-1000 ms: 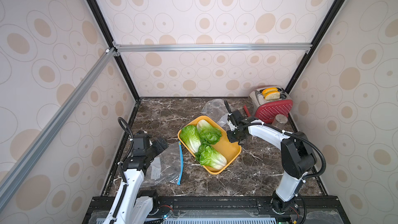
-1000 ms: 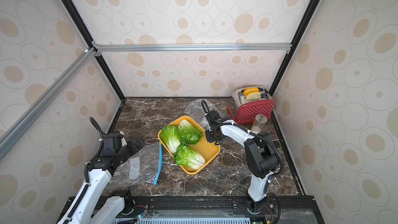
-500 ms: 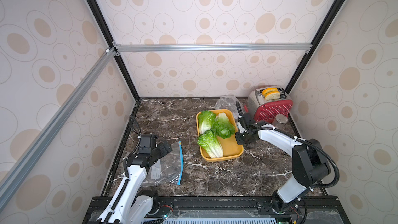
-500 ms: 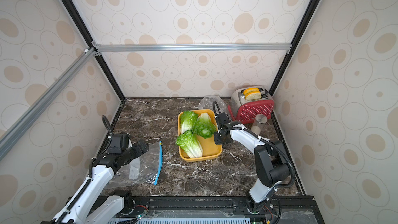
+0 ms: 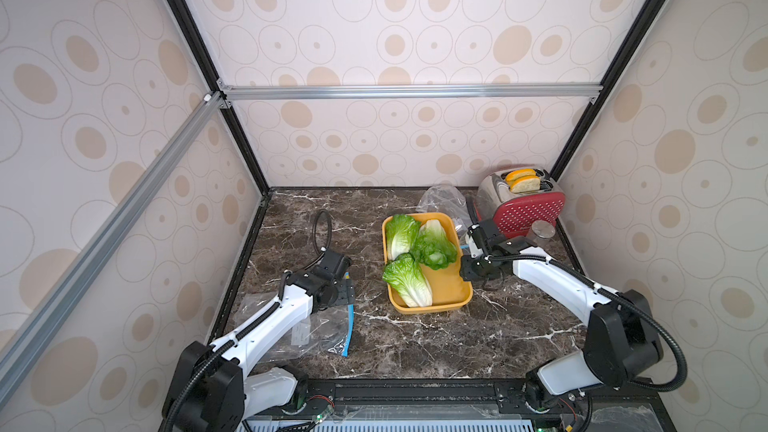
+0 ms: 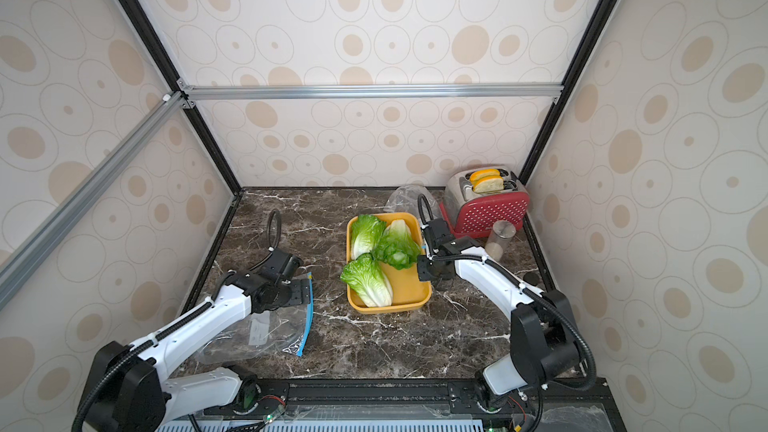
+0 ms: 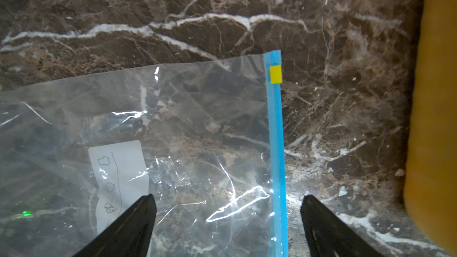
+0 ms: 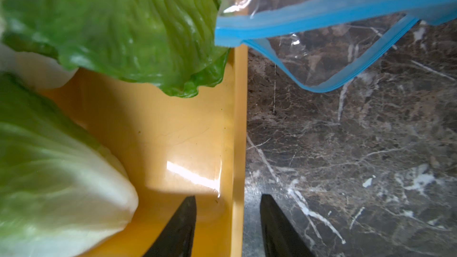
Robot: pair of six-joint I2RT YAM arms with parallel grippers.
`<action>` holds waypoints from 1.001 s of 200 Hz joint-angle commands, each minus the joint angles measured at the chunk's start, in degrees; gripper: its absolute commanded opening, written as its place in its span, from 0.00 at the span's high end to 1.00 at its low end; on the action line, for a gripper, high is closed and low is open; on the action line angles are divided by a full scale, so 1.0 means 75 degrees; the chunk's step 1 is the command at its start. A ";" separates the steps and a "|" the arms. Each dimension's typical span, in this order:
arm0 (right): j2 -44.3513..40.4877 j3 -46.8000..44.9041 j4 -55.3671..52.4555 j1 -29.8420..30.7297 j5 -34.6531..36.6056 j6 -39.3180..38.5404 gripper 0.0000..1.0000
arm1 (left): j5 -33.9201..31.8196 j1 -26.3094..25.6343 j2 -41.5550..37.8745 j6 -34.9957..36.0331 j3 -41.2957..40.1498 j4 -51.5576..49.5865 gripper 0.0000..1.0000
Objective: Put the chinese cabbages into a zipper bag and zip it
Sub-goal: Adjust the basket at the center of the board, then pick up the zipper food storage bag at the center of the board.
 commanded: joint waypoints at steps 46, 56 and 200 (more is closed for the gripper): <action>-0.1270 0.0048 -0.0583 0.0024 -0.0678 0.0229 0.45 | -0.1300 -0.1320 0.1480 -0.0186 0.0723 -0.1196 0.17; -0.1265 0.0020 -0.0507 0.0034 -0.0811 0.0228 0.45 | -0.1257 -0.1402 0.1696 -0.0126 0.0815 -0.1134 0.18; -0.1257 -0.0065 -0.0515 0.0036 -0.0916 0.0082 0.42 | -0.1409 -0.1586 0.1927 -0.0102 0.1026 -0.1458 0.34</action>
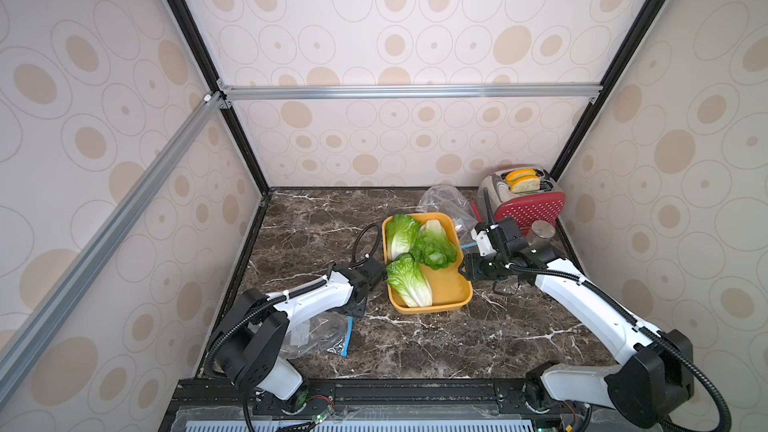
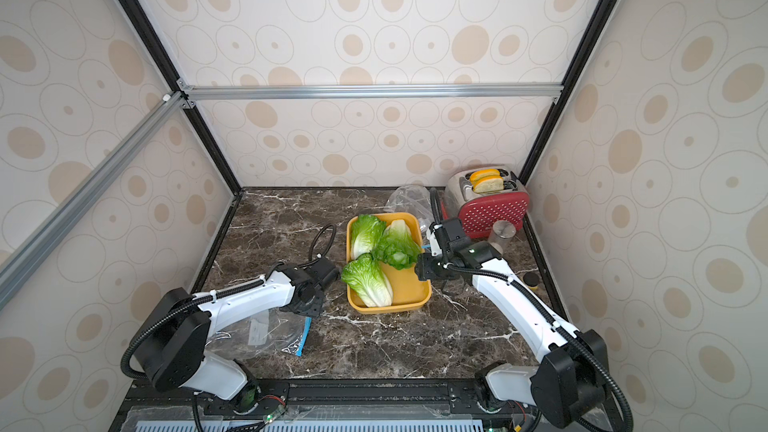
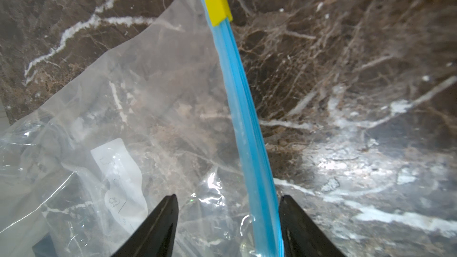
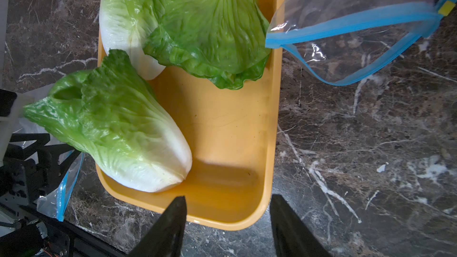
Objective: Put the chinese cabbages into a zipper bag and zip it
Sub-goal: Pick up the zipper food storage bag at the center of the board.
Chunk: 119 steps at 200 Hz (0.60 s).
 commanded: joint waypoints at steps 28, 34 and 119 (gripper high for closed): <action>-0.0025 -0.0099 -0.0132 0.0037 -0.0045 0.0010 0.41 | -0.0348 -0.0070 -0.0142 -0.0188 0.0026 -0.0533 0.36; -0.0012 -0.0099 -0.0131 0.0042 -0.0048 0.0028 0.41 | -0.0374 -0.0072 -0.0073 -0.0192 0.0037 -0.0552 0.37; 0.0080 -0.0066 0.0038 0.0036 -0.0253 0.0180 0.41 | -0.0717 -0.0068 0.0045 -0.0339 -0.0264 -0.0324 0.70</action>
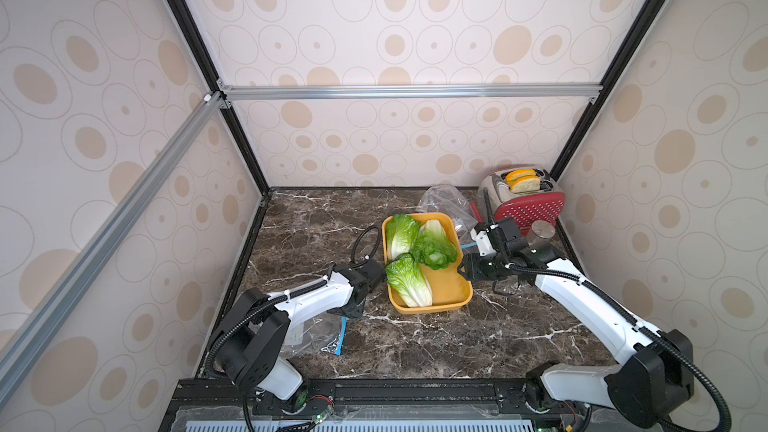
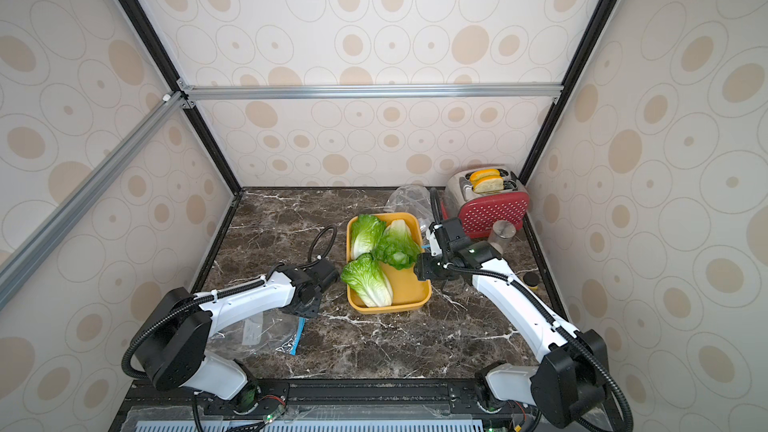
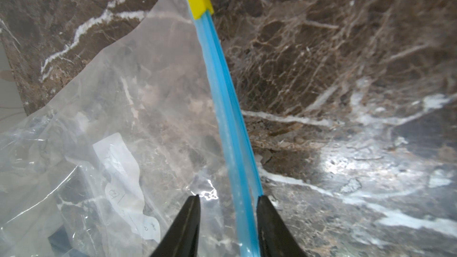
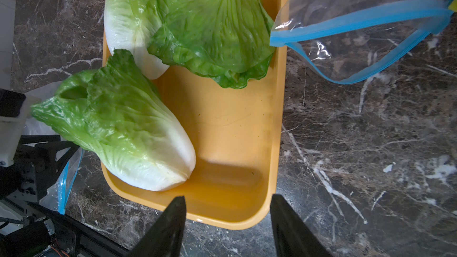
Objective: Put the chinese cabbages into a zipper bag and zip it
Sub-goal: Pick up the zipper food storage bag at the center of the board.
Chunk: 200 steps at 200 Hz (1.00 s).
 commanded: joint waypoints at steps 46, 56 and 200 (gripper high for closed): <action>0.0167 -0.0058 0.0114 0.0044 -0.0189 0.0111 0.41 | -0.0963 -0.0064 0.0008 -0.0499 -0.0222 -0.0367 0.82; 0.0182 -0.0062 0.0133 0.0046 -0.0209 0.0100 0.41 | -0.1048 -0.0063 -0.0049 -0.0522 -0.0221 -0.0347 0.85; 0.0138 -0.0027 0.0488 0.0220 -0.0822 0.0391 0.41 | -0.1231 -0.0065 -0.0436 -0.0641 0.0200 -0.0772 1.00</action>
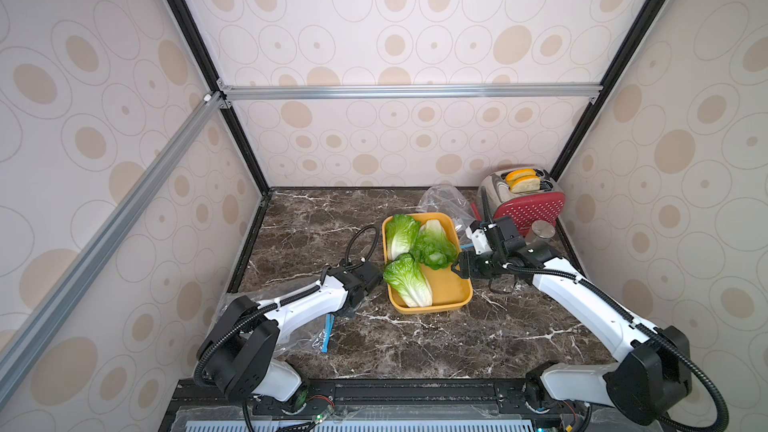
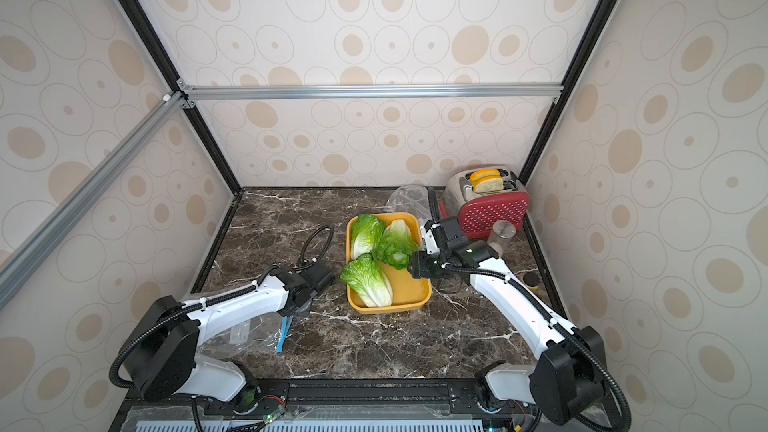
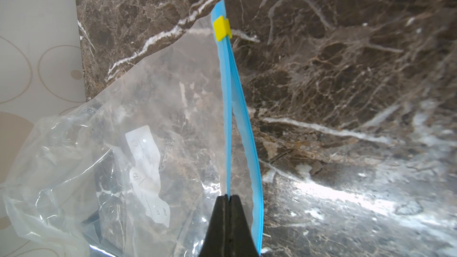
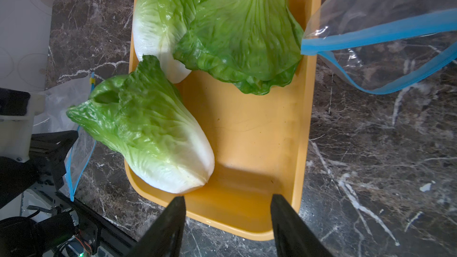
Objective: Put the chinese cabbages into a zipper bag and zip it
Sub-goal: Pick up the zipper food storage bag at the center of the board.
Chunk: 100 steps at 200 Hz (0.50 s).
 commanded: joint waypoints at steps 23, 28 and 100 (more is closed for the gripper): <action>-0.0048 0.0018 0.0381 0.0296 -0.0758 0.0638 0.41 | -0.0061 -0.0066 -0.0360 -0.0289 0.0680 -0.0477 1.00; -0.0049 0.0046 0.0416 0.0391 -0.0796 0.0730 0.40 | -0.0076 -0.0070 -0.0481 -0.0283 0.0736 -0.0494 1.00; 0.0654 0.0904 0.1937 0.2288 -0.1380 0.2313 0.36 | 0.0032 -0.0048 -0.1585 0.0055 0.1761 -0.0742 1.00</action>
